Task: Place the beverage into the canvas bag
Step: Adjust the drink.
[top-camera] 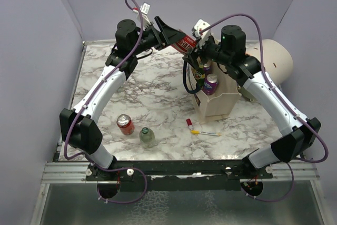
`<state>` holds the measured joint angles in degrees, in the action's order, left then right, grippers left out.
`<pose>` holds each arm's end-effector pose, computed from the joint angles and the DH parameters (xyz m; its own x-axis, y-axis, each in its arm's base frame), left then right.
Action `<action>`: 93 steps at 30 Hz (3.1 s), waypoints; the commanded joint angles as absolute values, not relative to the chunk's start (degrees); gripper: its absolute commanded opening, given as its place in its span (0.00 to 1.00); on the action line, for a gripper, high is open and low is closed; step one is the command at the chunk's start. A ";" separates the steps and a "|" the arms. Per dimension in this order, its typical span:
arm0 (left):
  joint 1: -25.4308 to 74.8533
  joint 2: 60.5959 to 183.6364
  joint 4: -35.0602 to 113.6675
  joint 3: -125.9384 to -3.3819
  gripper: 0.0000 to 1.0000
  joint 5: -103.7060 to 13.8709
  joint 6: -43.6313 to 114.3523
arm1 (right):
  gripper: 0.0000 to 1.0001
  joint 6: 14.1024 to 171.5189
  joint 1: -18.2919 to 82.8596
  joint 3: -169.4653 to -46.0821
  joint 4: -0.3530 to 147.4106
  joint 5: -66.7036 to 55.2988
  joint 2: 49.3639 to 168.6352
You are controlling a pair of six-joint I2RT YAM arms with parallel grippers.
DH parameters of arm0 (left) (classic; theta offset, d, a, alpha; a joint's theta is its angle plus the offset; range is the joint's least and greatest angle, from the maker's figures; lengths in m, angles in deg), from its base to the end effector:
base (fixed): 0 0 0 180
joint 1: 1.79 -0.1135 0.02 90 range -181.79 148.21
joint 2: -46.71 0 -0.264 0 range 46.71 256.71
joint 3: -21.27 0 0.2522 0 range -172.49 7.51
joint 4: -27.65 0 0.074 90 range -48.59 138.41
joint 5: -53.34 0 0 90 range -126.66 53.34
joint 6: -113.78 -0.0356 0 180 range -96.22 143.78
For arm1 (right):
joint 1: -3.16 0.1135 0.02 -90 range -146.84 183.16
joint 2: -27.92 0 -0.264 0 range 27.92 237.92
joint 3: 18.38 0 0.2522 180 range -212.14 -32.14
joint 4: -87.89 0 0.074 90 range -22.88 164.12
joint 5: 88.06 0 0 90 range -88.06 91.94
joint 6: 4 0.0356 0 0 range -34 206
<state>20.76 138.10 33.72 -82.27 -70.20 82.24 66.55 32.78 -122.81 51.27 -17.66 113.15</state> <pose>0.3398 -0.1624 0.4415 -0.6537 -0.4977 -0.5700 0.5160 0.2578 -0.8169 0.2886 0.1778 0.4273 0.0023 -0.3595 -0.9331 -0.7881 0.5738 -0.2230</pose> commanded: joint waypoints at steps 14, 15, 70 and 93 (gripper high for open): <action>19.66 135.22 26.82 -84.95 0.00 -71.11 85.34 | 0.83 66.57 32.78 -123.26 55.09 -15.07 111.28; 19.68 135.27 26.77 -84.95 0.00 -71.15 85.35 | 0.82 66.59 32.79 -123.01 55.30 -15.22 111.18; 20.68 138.83 35.42 -82.63 0.82 -63.13 75.81 | 0.31 75.34 32.34 -127.12 55.01 -19.41 106.87; 26.03 140.19 36.75 -83.55 0.82 -67.08 67.21 | 0.20 82.17 30.21 -130.05 55.94 -20.47 107.28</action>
